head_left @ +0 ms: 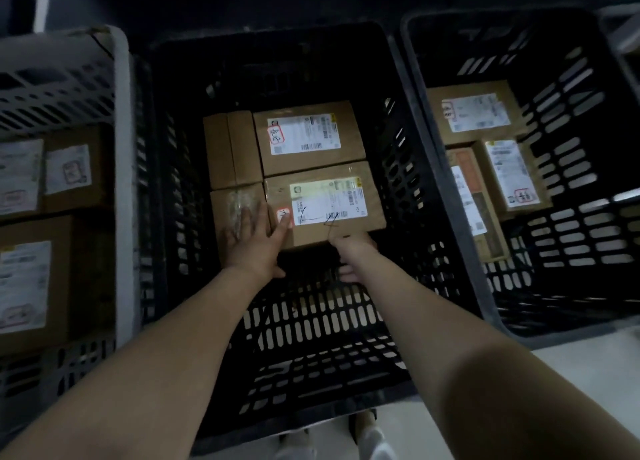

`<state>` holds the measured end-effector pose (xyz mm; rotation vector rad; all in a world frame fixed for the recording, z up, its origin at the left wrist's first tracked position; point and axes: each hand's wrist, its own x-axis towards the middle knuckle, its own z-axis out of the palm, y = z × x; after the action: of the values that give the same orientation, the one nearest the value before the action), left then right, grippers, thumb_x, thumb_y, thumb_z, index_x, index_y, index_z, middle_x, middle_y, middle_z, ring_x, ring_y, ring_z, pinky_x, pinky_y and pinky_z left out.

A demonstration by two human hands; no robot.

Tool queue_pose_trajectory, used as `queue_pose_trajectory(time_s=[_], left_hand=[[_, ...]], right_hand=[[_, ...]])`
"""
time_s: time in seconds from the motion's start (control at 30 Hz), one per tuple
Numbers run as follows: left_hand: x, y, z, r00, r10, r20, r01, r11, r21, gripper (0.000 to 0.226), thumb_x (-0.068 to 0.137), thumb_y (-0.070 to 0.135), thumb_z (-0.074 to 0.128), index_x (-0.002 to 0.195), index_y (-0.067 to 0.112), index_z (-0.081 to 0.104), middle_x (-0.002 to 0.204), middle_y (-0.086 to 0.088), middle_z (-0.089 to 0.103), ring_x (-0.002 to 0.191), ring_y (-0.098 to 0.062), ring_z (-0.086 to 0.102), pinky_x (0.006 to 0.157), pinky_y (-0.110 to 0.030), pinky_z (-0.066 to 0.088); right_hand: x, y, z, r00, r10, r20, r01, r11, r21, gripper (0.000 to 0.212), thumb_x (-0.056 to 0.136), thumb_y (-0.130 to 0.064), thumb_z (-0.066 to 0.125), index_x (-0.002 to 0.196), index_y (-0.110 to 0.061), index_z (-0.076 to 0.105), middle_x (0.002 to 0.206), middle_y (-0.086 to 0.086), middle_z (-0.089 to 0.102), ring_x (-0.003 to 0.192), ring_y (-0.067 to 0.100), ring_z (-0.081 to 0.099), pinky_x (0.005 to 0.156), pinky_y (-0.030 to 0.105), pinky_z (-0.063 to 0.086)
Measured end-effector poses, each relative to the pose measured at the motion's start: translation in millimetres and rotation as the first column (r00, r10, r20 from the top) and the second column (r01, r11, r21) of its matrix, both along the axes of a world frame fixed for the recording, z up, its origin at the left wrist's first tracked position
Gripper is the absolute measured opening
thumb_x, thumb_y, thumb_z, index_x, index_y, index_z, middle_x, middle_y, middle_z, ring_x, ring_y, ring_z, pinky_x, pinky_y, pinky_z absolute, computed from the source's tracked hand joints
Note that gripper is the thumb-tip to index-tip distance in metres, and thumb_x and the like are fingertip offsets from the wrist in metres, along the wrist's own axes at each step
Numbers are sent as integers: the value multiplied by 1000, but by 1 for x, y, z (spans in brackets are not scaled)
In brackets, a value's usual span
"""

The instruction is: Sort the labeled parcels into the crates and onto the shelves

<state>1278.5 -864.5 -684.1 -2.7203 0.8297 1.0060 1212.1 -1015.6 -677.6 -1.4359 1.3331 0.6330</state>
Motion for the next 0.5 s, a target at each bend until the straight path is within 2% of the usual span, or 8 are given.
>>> queue_pose_trajectory(time_s=[0.03, 0.1, 0.13, 0.2, 0.23, 0.3, 0.4, 0.5], left_hand=[[3, 2, 9, 999, -33, 7, 33, 999, 10, 103, 80, 42, 69, 149, 36, -7, 155, -9, -24, 143, -36, -16, 113, -56, 7], [6, 3, 33, 995, -81, 63, 82, 997, -11, 90, 82, 49, 63, 150, 32, 7, 158, -10, -4, 145, -33, -3, 113, -49, 13], [7, 3, 48, 989, -96, 111, 101, 994, -36, 79, 85, 48, 59, 149, 29, 16, 156, -10, 10, 144, -31, 7, 112, -45, 18], [7, 5, 79, 971, -112, 213, 130, 989, -74, 56, 91, 39, 51, 142, 26, 33, 145, -7, 34, 137, -27, 26, 108, -38, 24], [5, 8, 96, 962, -106, 250, 130, 988, -84, 48, 91, 34, 48, 138, 26, 40, 139, -5, 41, 133, -26, 32, 106, -37, 26], [-1, 16, 131, 950, -82, 301, 110, 991, -78, 42, 91, 29, 48, 132, 24, 45, 131, -3, 47, 126, -24, 40, 102, -36, 30], [-19, 36, 186, 928, -21, 373, 51, 996, -71, 38, 93, 31, 48, 129, 22, 46, 125, -3, 52, 119, -25, 46, 94, -36, 35], [-52, 65, 244, 900, 71, 429, -37, 995, -88, 35, 96, 35, 45, 127, 20, 45, 122, -4, 54, 116, -26, 49, 91, -37, 39]], right_hand=[[-4, -3, 9, 976, 215, -37, -218, 967, -129, 30, 97, -35, 49, 110, -9, 57, 106, 11, 60, 96, 30, 62, 79, 37, 55], [-8, -7, 30, 857, 507, -89, -506, 798, -328, 22, 98, -31, 45, 90, -13, 56, 94, 7, 58, 88, 26, 59, 72, 29, 47], [-7, -7, 42, 794, 600, -97, -585, 712, -388, 20, 97, -27, 43, 94, -13, 58, 99, 8, 59, 92, 27, 58, 72, 29, 45], [-3, -3, 69, 641, 757, -128, -701, 510, -498, 30, 96, -24, 42, 121, -13, 55, 120, 11, 55, 108, 32, 54, 81, 35, 44], [0, 1, 84, 556, 816, -157, -741, 402, -537, 37, 97, -25, 43, 131, -15, 50, 128, 11, 50, 115, 33, 50, 86, 39, 43], [2, 8, 116, 421, 884, -201, -762, 225, -608, 44, 98, -33, 44, 139, -18, 44, 135, 10, 46, 121, 33, 45, 91, 41, 41], [-2, 21, 162, 286, 927, -242, -733, 49, -678, 46, 98, -38, 44, 141, -20, 43, 138, 10, 47, 126, 32, 43, 95, 44, 38], [-15, 41, 208, 137, 957, -256, -641, -111, -759, 43, 96, -41, 46, 133, -19, 48, 134, 10, 49, 124, 33, 44, 95, 46, 37]])
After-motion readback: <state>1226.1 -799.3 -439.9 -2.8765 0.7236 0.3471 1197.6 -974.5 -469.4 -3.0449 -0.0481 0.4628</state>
